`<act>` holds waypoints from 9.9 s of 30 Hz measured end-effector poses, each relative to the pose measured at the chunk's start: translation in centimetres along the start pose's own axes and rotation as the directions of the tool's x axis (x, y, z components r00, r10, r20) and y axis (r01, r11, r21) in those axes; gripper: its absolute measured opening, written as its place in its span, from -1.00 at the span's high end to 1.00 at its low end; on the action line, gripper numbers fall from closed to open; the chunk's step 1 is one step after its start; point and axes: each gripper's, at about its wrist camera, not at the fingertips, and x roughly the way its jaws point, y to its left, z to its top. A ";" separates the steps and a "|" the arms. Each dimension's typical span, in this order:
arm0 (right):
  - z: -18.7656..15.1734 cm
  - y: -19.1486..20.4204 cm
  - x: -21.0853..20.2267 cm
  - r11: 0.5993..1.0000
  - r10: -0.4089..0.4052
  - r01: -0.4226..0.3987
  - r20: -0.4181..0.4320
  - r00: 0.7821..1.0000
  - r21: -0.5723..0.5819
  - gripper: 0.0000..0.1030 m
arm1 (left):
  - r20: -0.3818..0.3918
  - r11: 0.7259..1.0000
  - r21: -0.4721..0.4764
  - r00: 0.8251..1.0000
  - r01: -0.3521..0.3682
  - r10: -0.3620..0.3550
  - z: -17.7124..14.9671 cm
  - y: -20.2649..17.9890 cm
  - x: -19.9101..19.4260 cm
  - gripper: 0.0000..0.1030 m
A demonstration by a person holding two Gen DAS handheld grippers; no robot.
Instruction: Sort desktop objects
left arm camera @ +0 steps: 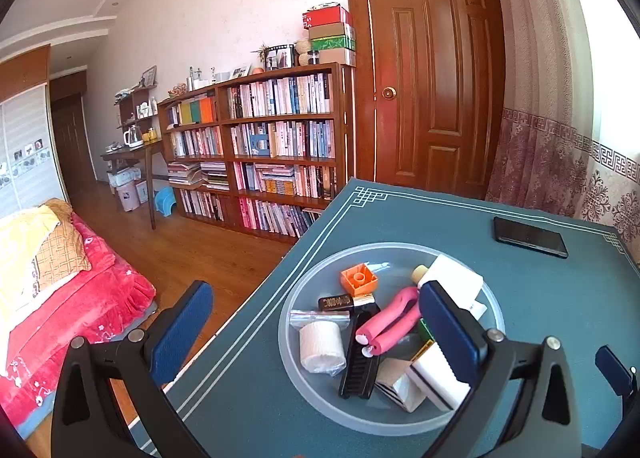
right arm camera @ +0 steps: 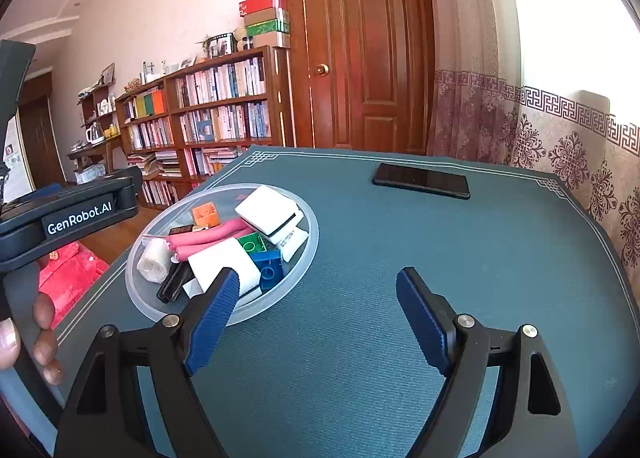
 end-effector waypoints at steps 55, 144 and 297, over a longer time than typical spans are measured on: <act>-1.9 1.5 0.0 0.998 0.026 -0.029 -0.050 0.998 -0.054 -0.63 | -0.240 1.000 0.004 0.971 0.003 -0.002 -6.6 1.0 1.3 -1.00; -7.7 -21.5 -0.9 0.894 -0.337 0.418 -0.371 0.866 0.163 -1.00 | -0.423 0.887 0.169 0.844 0.430 -0.329 -12.6 -17.3 -1.7 -1.00; -8.0 -21.6 -2.4 0.917 -0.261 0.342 -0.340 0.903 0.205 -1.00 | -0.423 0.889 0.167 0.846 0.426 -0.326 -12.6 -17.4 -1.4 -1.00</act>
